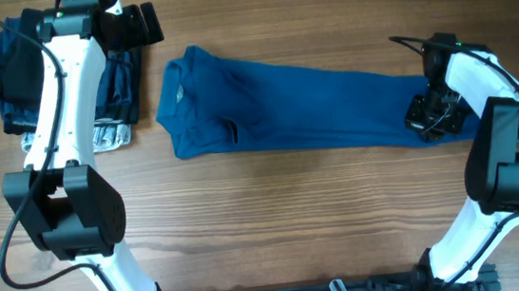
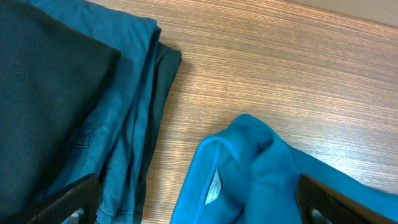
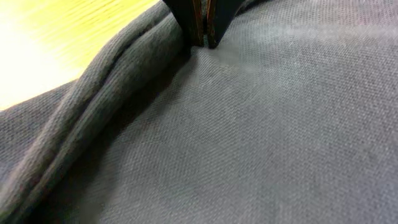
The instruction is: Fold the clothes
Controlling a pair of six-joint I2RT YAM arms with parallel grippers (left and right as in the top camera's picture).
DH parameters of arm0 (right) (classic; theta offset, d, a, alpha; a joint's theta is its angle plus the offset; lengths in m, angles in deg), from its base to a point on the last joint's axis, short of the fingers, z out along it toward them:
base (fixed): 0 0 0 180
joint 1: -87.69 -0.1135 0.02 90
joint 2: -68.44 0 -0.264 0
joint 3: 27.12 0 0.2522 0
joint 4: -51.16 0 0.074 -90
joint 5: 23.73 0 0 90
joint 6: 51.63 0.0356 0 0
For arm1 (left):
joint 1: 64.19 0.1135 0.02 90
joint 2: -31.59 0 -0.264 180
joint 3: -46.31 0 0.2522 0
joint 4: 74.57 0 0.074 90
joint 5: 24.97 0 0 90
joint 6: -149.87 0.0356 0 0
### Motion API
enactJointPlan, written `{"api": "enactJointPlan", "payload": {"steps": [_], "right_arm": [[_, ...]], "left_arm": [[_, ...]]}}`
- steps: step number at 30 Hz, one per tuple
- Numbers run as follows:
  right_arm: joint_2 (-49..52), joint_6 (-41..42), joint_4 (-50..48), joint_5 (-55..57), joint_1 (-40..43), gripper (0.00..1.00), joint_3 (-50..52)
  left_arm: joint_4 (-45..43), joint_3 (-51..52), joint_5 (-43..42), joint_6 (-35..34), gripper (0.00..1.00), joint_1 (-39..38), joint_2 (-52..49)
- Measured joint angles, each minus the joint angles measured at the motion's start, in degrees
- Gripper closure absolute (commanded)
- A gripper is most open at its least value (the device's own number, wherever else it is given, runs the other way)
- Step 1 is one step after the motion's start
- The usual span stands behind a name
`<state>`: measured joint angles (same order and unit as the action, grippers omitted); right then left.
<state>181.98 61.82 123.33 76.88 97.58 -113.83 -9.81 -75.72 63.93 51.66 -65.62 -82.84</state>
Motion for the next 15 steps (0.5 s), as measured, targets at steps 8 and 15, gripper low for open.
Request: {"api": "enactJointPlan", "payload": {"steps": [8, 15], "right_arm": [[0.0, 0.8, -1.3, 0.6, 2.0, 0.96, -0.8], [0.0, 1.0, -9.8, 1.0, 7.0, 0.96, -1.1]], "left_arm": [[0.0, 0.0, 0.0, 0.0, 0.0, 0.0, 0.0], [0.0, 0.0, 0.0, 0.0, 0.0, 0.0, 0.0]]}}
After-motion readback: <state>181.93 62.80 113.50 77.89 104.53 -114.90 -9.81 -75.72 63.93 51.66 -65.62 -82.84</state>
